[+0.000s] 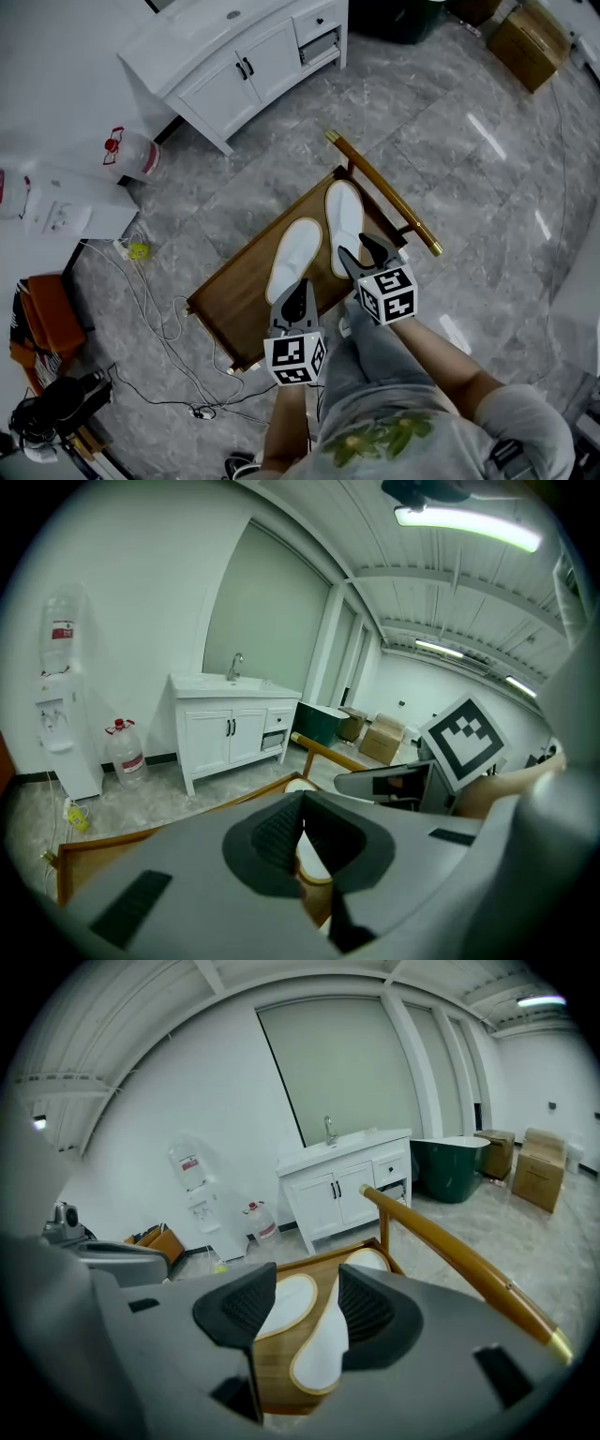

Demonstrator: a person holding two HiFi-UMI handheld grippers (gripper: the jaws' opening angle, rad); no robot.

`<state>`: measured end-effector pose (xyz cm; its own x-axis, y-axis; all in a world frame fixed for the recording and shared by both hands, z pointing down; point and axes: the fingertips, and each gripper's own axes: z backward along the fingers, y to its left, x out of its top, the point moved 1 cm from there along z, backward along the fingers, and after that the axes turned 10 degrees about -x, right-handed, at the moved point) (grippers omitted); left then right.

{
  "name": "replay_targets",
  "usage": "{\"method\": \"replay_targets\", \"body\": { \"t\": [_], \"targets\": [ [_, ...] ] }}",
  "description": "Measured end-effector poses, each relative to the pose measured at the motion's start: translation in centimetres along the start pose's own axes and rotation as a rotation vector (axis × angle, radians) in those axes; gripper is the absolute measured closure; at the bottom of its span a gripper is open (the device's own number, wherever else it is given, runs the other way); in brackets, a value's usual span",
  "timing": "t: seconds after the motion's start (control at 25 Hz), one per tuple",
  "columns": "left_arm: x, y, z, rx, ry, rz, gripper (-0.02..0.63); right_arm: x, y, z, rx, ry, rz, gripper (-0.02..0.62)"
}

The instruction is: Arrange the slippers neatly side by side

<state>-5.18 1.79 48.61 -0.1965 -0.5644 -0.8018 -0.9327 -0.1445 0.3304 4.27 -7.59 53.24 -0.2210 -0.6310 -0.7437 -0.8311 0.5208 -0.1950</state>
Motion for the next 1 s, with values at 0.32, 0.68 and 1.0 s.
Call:
{"method": "replay_targets", "body": {
  "t": [0.32, 0.68, 1.0],
  "targets": [
    [-0.6, 1.3, -2.3, 0.002, 0.019, 0.031, 0.591, -0.8, -1.2, -3.2, -0.020, 0.047, 0.004, 0.399],
    [-3.3, 2.9, -4.2, 0.011, 0.045, 0.091, 0.591, -3.5, -1.9, -7.1, -0.055, 0.111, 0.023, 0.400],
    [-4.8, 3.7, -5.0, 0.016, 0.075, 0.125, 0.591, -5.2, -2.5, -10.2, -0.084, 0.177, 0.054, 0.439]
  ]
}}
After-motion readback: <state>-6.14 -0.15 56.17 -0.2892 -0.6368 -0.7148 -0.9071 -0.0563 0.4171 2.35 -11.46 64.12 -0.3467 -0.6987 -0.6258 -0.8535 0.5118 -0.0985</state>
